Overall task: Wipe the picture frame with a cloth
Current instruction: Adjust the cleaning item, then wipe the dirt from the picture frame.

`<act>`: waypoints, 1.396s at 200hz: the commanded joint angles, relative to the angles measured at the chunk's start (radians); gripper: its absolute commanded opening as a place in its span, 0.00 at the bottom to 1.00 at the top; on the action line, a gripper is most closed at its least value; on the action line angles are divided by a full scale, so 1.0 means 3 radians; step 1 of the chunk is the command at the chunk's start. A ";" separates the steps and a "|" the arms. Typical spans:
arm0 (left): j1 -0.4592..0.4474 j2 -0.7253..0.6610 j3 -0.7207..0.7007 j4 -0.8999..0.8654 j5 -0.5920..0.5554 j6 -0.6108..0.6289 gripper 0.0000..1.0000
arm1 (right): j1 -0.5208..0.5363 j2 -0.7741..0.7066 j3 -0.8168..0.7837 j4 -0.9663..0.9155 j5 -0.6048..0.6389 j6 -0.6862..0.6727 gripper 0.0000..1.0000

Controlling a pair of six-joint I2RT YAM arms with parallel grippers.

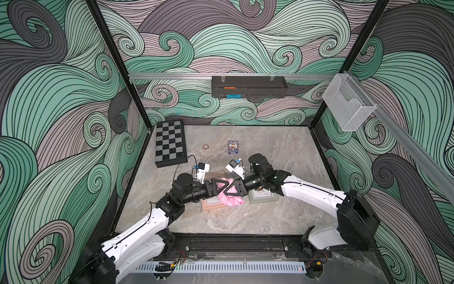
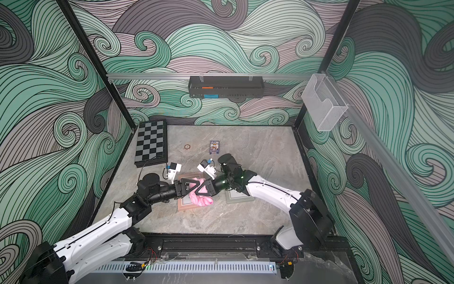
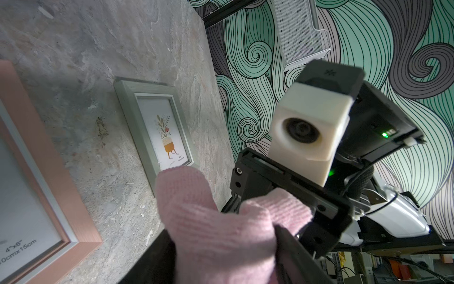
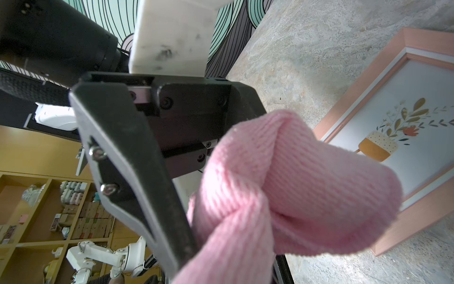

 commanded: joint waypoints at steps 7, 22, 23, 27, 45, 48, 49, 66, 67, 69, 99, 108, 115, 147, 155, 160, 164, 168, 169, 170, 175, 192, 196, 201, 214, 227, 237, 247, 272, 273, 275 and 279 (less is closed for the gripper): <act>-0.0020 -0.0095 0.0074 -0.0124 0.0168 0.0088 0.52 | -0.0048 -0.0090 0.0135 0.0273 -0.0139 0.0050 0.11; -0.0015 -0.0103 0.0012 0.0133 0.0240 -0.0061 0.37 | -0.0046 -0.0054 0.0128 0.0276 -0.0126 0.0045 0.11; -0.0014 -0.0104 0.0008 0.0144 0.0246 -0.0077 0.36 | -0.0048 -0.0053 0.0125 0.0276 -0.0123 0.0046 0.11; -0.0016 -0.0096 -0.0014 0.0248 0.0274 -0.0134 0.31 | -0.0046 -0.0042 0.0120 0.0276 -0.0112 0.0038 0.11; -0.0020 -0.0049 -0.0065 0.0620 0.0432 -0.0342 0.15 | -0.0046 0.0011 0.0115 0.0306 -0.0078 0.0038 0.10; -0.0020 -0.0041 -0.0063 0.0650 0.0471 -0.0355 0.14 | -0.0050 0.0016 0.0116 0.0311 -0.0075 0.0040 0.10; -0.0022 -0.0040 -0.0063 0.0656 0.0479 -0.0360 0.13 | -0.0052 0.0021 0.0116 0.0314 -0.0072 0.0038 0.10; -0.0022 -0.0031 -0.0064 0.0701 0.0562 -0.0382 0.01 | -0.0054 0.0055 0.0145 0.0312 -0.0045 0.0028 0.10; -0.0023 -0.0033 -0.0063 0.0705 0.0563 -0.0381 0.01 | -0.0054 0.0055 0.0148 0.0309 -0.0042 0.0027 0.10; -0.0021 -0.0033 -0.0066 0.0711 0.0565 -0.0380 0.00 | -0.0053 0.0060 0.0154 0.0307 -0.0038 0.0018 0.11; -0.0019 -0.0188 0.0009 0.0074 0.0280 0.0012 0.00 | -0.0054 0.0029 0.0181 0.0125 0.0117 -0.0148 0.34; -0.0023 -0.0256 0.0141 -0.0509 -0.0084 0.0290 0.00 | -0.0053 -0.0006 0.0168 0.0001 0.0243 -0.0251 0.45; -0.0018 -0.0286 0.0245 -0.0925 -0.0436 0.0514 0.00 | -0.0050 -0.0039 0.0151 -0.0104 0.0382 -0.0340 0.50; -0.0022 -0.0239 0.0701 -0.2203 -0.2139 0.1056 0.00 | -0.0053 -0.0039 0.0063 -0.0342 0.1027 -0.0545 0.59; -0.0019 -0.0170 0.0839 -0.2499 -0.2549 0.1066 0.00 | -0.0047 0.0026 0.0093 -0.0372 0.1161 -0.0572 0.60; -0.0021 -0.0116 0.0925 -0.2663 -0.2744 0.1049 0.00 | -0.0048 0.0073 0.0111 -0.0378 0.1238 -0.0581 0.61; -0.0019 -0.0072 0.0993 -0.2777 -0.2864 0.1051 0.00 | -0.0048 0.0115 0.0139 -0.0393 0.1310 -0.0587 0.61; -0.0019 -0.0034 0.1052 -0.2874 -0.2988 0.1048 0.00 | -0.0045 0.0169 0.0172 -0.0421 0.1386 -0.0595 0.61; -0.0019 -0.0023 0.1065 -0.2898 -0.3020 0.1040 0.00 | -0.0044 0.0182 0.0180 -0.0425 0.1402 -0.0599 0.62; -0.0019 -0.0011 0.1077 -0.2920 -0.3046 0.1034 0.00 | -0.0044 0.0195 0.0187 -0.0428 0.1423 -0.0604 0.62; -0.0021 0.0038 0.1133 -0.3011 -0.3171 0.0992 0.00 | -0.0039 0.0271 0.0237 -0.0445 0.1491 -0.0620 0.62; -0.0019 0.0224 0.1270 -0.3258 -0.3480 0.0804 0.00 | 0.0031 0.0574 0.0443 -0.0542 0.1894 -0.0685 0.63; -0.0020 0.0269 0.1301 -0.3306 -0.3540 0.0758 0.00 | 0.0061 0.0646 0.0497 -0.0574 0.2014 -0.0714 0.63; -0.0023 0.0325 0.1336 -0.3368 -0.3621 0.0692 0.00 | 0.0100 0.0765 0.0581 -0.0647 0.2183 -0.0750 0.63; -0.0021 0.0448 0.1406 -0.3498 -0.3738 0.0550 0.00 | 0.0151 0.1052 0.0797 -0.0797 0.2447 -0.0785 0.64; -0.0024 0.0519 0.1425 -0.3492 -0.3782 0.0527 0.00 | 0.0204 0.1257 0.0945 -0.0863 0.2718 -0.0743 0.63; -0.0023 0.0550 0.1420 -0.3474 -0.3800 0.0525 0.00 | 0.0226 0.1342 0.0971 -0.0806 0.2863 -0.0705 0.64; -0.0024 0.0562 0.1403 -0.3441 -0.3827 0.0526 0.00 | 0.0230 0.1418 0.1027 -0.0807 0.2925 -0.0678 0.64; -0.0019 0.0550 0.1310 -0.3303 -0.3825 0.0553 0.00 | 0.0252 0.1688 0.1286 -0.1037 0.3066 -0.0650 0.63; -0.0021 0.0547 0.1307 -0.3299 -0.3822 0.0555 0.00 | 0.0253 0.1693 0.1292 -0.1038 0.3068 -0.0650 0.63; -0.0021 0.0541 0.1300 -0.3282 -0.3819 0.0556 0.00 | 0.0255 0.1706 0.1299 -0.1038 0.3068 -0.0646 0.63; -0.0019 0.0533 0.1282 -0.3252 -0.3811 0.0565 0.00 | 0.0258 0.1734 0.1310 -0.1039 0.3072 -0.0644 0.63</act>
